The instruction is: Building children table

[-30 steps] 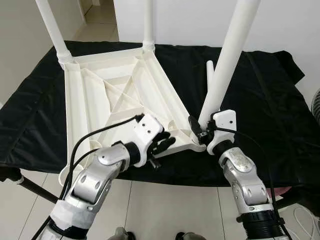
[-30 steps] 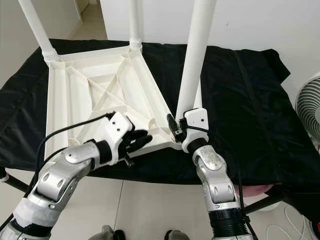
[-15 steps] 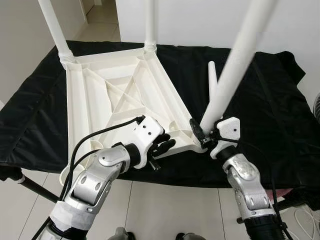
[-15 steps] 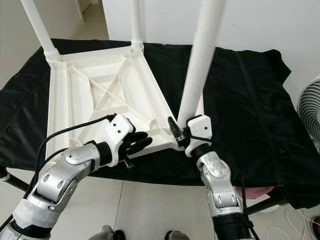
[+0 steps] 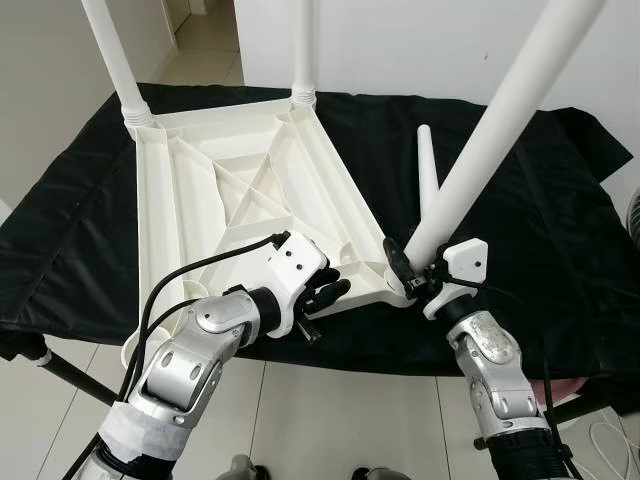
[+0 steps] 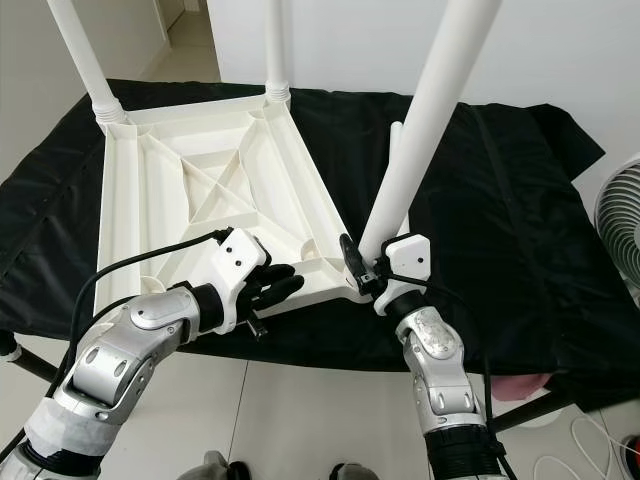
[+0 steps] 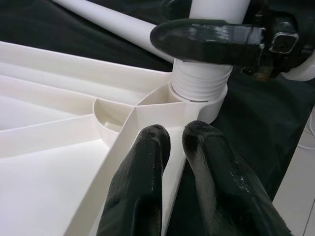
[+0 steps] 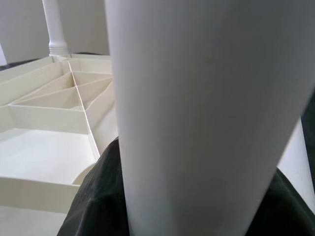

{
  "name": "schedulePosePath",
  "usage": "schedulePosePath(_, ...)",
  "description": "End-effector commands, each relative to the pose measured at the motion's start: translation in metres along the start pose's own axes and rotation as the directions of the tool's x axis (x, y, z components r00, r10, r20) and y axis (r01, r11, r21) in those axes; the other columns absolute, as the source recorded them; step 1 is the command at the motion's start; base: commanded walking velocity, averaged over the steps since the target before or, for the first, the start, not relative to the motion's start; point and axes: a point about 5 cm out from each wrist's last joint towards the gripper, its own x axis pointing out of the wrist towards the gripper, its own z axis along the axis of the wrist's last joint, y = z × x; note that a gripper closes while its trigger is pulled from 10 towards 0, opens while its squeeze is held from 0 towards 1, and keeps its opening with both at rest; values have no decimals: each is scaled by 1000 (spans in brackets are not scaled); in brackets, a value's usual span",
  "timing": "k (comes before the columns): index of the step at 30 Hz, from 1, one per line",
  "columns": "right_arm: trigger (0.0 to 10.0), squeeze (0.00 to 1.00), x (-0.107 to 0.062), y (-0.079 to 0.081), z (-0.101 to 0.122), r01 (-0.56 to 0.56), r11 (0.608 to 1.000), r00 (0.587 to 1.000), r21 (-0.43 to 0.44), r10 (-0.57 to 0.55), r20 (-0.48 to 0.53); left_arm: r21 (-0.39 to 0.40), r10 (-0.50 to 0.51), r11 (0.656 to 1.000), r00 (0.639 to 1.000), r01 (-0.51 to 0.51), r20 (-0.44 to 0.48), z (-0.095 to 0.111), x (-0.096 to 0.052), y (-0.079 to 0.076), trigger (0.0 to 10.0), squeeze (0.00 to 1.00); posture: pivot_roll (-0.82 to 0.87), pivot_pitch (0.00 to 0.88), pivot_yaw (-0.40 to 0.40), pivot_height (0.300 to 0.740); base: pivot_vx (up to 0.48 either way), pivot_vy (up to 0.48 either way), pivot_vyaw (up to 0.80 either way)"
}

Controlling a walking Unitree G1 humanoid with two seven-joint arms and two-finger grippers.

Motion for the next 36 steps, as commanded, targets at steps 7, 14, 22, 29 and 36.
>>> schedulePosePath(7, 10000, 0, 2, 2, -29, 3, 999, 972, 41, 6, -234, 9, 32, 999, 999, -32, -12, 1, -2, 3, 10000, 0, -87, 101, 33, 740, 0, 0, 0)
schedulePosePath(14, 10000, 0, 13, 5, -20, -45, 996, 967, 76, 63, -248, 12, 43, 999, 999, -43, -11, 2, -3, 4, 10000, 0, -82, 102, 25, 740, 0, 0, 0)
schedulePosePath(22, 10000, 0, 17, -1, -15, -12, 987, 955, 157, 58, -292, 17, 47, 999, 999, -46, -11, 2, -3, 4, 10000, 0, -82, 104, 25, 740, 0, 0, 0)
schedulePosePath(29, 10000, 0, 17, -5, -15, 14, 985, 950, 171, 41, -310, 17, 42, 999, 999, -42, -11, 2, -3, 4, 10000, 0, -85, 106, 28, 740, 0, 0, 0)
schedulePosePath(36, 10000, 0, 16, 1, -8, 20, 995, 970, 100, 5, -245, 18, 43, 999, 999, -43, -11, 3, -2, 4, 10000, 0, -85, 107, 29, 740, 0, 0, 0)
